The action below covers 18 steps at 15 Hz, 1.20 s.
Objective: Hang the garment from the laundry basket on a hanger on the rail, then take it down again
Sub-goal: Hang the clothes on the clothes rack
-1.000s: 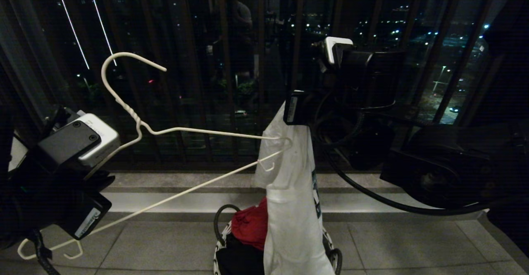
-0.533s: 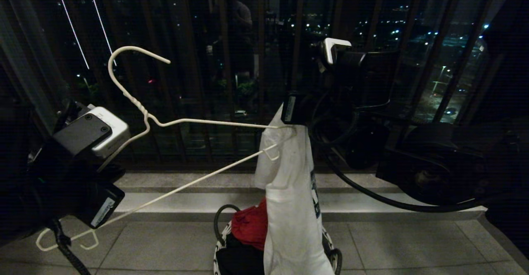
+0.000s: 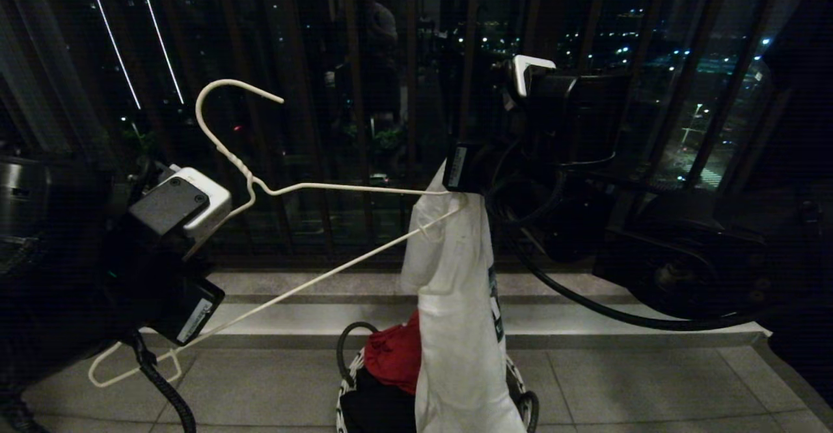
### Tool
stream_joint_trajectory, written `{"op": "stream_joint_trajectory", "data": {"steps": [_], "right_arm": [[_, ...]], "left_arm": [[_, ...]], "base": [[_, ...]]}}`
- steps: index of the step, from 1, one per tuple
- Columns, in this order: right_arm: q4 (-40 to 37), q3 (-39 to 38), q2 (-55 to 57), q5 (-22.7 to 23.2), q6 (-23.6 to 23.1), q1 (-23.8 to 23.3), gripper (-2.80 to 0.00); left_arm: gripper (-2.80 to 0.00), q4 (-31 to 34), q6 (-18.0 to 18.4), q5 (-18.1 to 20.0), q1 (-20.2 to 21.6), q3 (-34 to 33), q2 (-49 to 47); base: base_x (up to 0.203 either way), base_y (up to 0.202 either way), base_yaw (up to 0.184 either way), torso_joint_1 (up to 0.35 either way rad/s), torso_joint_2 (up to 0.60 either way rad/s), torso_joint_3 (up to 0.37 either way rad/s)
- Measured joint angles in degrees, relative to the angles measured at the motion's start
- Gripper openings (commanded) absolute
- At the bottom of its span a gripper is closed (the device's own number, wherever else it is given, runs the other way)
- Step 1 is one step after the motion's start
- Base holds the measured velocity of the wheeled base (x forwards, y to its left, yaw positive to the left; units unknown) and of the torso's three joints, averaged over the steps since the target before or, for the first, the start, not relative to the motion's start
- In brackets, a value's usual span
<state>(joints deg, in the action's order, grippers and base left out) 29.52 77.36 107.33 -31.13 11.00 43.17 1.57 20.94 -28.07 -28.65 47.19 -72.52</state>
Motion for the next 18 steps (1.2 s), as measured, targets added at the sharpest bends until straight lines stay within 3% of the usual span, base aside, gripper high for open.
{"op": "stream_joint_trajectory", "data": {"steps": [3,7,10,13,18], "right_arm": [[-5.01,1.96,-0.02,0.00,1.86,-0.61,-2.80],[-17.98,8.41,0.20,-1.76,8.91,-0.76,-2.80],[-25.06,12.29,1.01,-2.54,13.01,-0.95,-2.80],[-29.51,14.80,1.56,-2.46,15.67,-1.01,-2.80],[-40.73,21.39,2.88,0.07,23.75,-1.23,-2.80]], "left_arm": [[-2.80,-0.01,-3.77,-4.31,-3.79,0.51,-2.60],[-2.80,-0.01,-8.78,-9.46,-7.37,2.48,-5.95],[-2.80,0.05,-9.06,-12.49,-9.35,2.84,-6.91],[-2.80,0.40,-9.22,-18.30,-11.93,2.52,-7.11],[-2.80,0.51,-10.59,-23.61,-15.17,2.41,-7.53]], "base": [[0.000,0.000,0.000,0.000,0.00,0.000],[0.000,0.000,0.000,0.000,0.00,0.000],[0.000,0.000,0.000,0.000,0.00,0.000],[0.000,0.000,0.000,0.000,0.00,0.000],[0.000,0.000,0.000,0.000,0.00,0.000]]}}
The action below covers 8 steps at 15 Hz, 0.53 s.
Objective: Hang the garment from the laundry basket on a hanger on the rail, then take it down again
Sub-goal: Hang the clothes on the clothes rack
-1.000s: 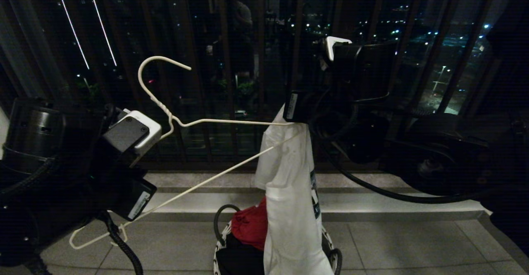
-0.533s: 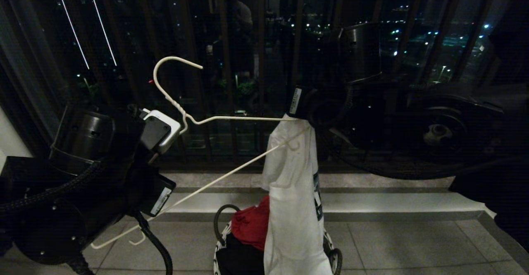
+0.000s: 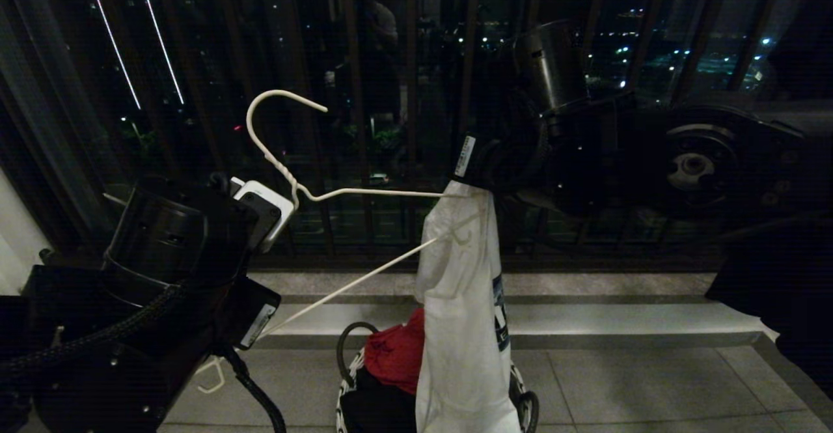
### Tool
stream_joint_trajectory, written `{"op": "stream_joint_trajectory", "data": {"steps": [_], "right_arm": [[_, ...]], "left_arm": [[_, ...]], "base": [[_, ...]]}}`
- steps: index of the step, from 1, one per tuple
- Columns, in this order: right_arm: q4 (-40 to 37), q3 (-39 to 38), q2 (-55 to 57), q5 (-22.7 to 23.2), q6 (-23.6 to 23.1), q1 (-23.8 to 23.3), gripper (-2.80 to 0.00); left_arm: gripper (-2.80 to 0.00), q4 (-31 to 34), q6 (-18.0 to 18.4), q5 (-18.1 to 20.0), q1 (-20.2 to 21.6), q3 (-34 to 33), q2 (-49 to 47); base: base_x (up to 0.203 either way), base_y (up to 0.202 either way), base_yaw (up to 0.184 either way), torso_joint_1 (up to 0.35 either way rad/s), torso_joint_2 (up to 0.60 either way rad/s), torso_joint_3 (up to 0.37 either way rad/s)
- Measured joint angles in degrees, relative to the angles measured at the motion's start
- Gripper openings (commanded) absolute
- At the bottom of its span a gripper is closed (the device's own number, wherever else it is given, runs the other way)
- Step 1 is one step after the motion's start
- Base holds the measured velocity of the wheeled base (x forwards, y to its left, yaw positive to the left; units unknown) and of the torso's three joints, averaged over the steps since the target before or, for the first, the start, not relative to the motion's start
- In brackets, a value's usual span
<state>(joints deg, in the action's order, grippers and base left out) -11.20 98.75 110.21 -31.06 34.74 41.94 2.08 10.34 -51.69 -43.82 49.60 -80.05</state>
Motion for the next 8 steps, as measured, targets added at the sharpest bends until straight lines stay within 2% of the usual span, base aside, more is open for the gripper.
{"op": "stream_joint_trajectory", "data": {"steps": [2,8], "right_arm": [[-3.25,2.67,1.07,0.77,1.74,-1.42,-2.80],[-3.84,4.64,1.97,1.99,2.03,-4.12,-2.80]], "left_arm": [[-2.80,0.01,0.00,-0.98,-1.12,-0.36,0.30],[-2.80,0.04,0.14,-1.18,-2.21,-1.56,1.10]], "base": [[0.000,0.000,0.000,0.000,0.00,0.000],[0.000,0.000,0.000,0.000,0.00,0.000]]}}
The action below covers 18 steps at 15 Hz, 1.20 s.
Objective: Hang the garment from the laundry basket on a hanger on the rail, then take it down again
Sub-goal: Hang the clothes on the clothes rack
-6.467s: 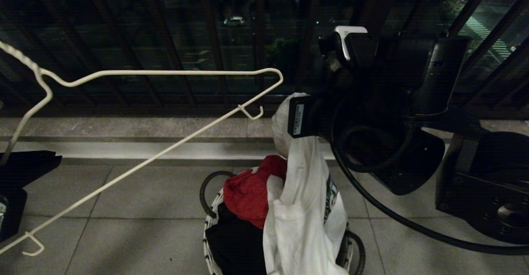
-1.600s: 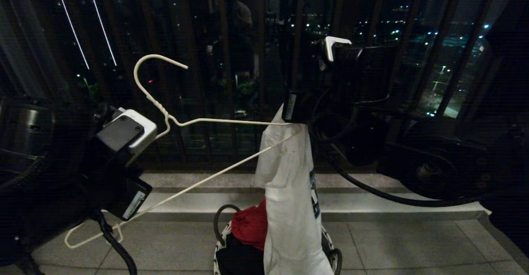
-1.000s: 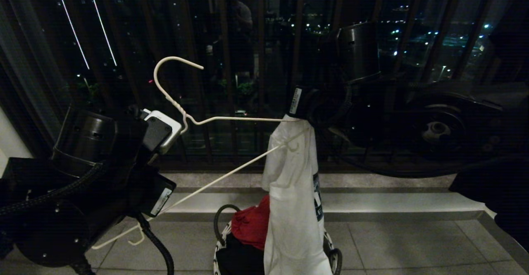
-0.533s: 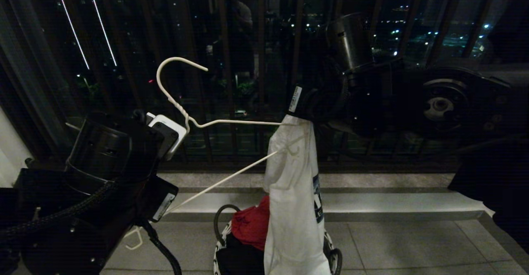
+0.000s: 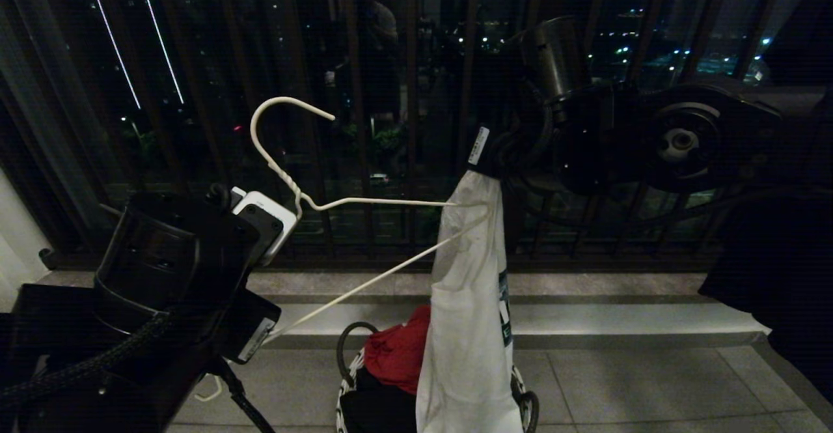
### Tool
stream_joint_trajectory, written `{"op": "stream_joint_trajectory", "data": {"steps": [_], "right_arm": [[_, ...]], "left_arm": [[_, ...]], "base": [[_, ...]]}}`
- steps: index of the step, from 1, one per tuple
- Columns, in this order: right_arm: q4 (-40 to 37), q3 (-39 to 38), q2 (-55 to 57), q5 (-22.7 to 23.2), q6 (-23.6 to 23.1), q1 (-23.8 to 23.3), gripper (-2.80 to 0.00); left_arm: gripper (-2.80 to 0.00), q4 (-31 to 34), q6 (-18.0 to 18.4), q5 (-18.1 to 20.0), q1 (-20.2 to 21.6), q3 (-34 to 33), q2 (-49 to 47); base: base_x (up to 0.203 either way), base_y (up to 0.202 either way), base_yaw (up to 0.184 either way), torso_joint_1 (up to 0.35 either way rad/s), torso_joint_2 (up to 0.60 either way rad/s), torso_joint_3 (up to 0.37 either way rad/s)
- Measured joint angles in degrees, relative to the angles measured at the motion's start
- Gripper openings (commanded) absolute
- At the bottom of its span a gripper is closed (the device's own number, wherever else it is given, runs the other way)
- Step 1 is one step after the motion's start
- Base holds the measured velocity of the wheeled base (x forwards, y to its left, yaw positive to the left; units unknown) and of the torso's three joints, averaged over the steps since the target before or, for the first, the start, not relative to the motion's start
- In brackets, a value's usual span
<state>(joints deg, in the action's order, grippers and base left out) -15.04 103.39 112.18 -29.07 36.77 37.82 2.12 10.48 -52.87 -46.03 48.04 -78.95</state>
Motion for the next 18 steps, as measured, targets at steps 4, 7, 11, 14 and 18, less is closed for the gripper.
{"op": "stream_joint_trajectory", "data": {"steps": [4,7,11,14,18], "right_arm": [[0.00,0.02,0.09,0.13,0.13,0.02,-2.80],[0.00,-0.09,0.09,0.16,0.13,0.05,-2.80],[0.00,-0.09,0.08,0.14,0.14,0.11,-2.80],[0.00,-0.31,0.00,0.13,0.19,0.50,-2.80],[-0.02,-0.72,-0.11,0.14,0.22,1.45,-2.80]], "left_arm": [[-2.80,-0.47,-1.20,-1.18,-0.07,1.14,-0.77],[-2.80,-0.45,-2.47,-2.44,-0.02,1.95,-1.67],[-2.80,-0.48,-2.47,-4.21,0.00,2.01,-2.34],[-2.80,-0.48,-3.42,-4.32,-0.15,2.15,-3.37],[-2.80,-0.45,-5.29,-5.38,-0.93,2.95,-5.05]], "base": [[0.000,0.000,0.000,0.000,0.00,0.000],[0.000,0.000,0.000,0.000,0.00,0.000],[0.000,0.000,0.000,0.000,0.00,0.000],[0.000,0.000,0.000,0.000,0.00,0.000],[0.000,0.000,0.000,0.000,0.00,0.000]]}}
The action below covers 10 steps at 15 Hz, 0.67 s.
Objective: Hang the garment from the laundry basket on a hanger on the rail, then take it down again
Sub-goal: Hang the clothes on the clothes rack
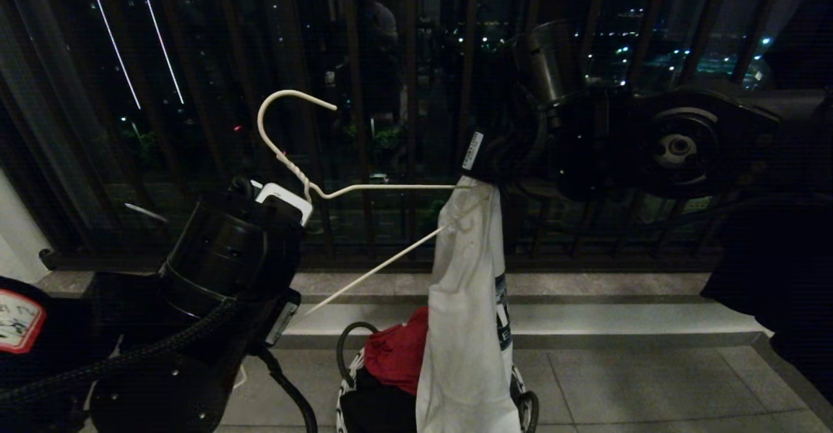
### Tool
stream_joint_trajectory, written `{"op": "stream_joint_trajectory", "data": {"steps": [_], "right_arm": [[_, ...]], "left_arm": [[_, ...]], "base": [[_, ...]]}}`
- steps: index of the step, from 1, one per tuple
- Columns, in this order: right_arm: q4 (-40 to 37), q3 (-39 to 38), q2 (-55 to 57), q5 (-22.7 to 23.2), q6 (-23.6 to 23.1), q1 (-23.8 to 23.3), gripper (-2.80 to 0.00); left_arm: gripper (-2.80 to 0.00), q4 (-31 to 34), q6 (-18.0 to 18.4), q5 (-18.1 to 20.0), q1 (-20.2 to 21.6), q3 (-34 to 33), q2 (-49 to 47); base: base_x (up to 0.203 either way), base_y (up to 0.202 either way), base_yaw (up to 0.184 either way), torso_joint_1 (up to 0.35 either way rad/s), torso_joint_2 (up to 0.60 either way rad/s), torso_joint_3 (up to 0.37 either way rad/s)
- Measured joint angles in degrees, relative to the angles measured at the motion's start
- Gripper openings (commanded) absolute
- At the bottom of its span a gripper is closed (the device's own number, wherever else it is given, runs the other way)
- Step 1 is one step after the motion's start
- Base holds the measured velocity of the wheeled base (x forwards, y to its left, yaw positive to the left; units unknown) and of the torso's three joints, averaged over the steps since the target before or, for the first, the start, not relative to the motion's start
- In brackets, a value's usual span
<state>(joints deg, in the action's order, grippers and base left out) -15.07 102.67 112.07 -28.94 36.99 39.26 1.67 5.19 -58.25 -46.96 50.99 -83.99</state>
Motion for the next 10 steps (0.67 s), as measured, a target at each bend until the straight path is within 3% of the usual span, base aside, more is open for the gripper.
{"op": "stream_joint_trajectory", "data": {"steps": [2,10], "right_arm": [[-0.11,-0.22,-0.14,0.00,0.00,0.40,-2.80],[-3.91,-1.28,-1.55,0.31,1.22,4.32,-2.80]], "left_arm": [[-2.80,-0.02,-0.64,-2.73,-0.04,0.33,-0.95],[-2.80,-0.07,-2.52,-5.40,0.02,0.63,-4.05]], "base": [[0.000,0.000,0.000,0.000,0.00,0.000],[0.000,0.000,0.000,0.000,0.00,0.000]]}}
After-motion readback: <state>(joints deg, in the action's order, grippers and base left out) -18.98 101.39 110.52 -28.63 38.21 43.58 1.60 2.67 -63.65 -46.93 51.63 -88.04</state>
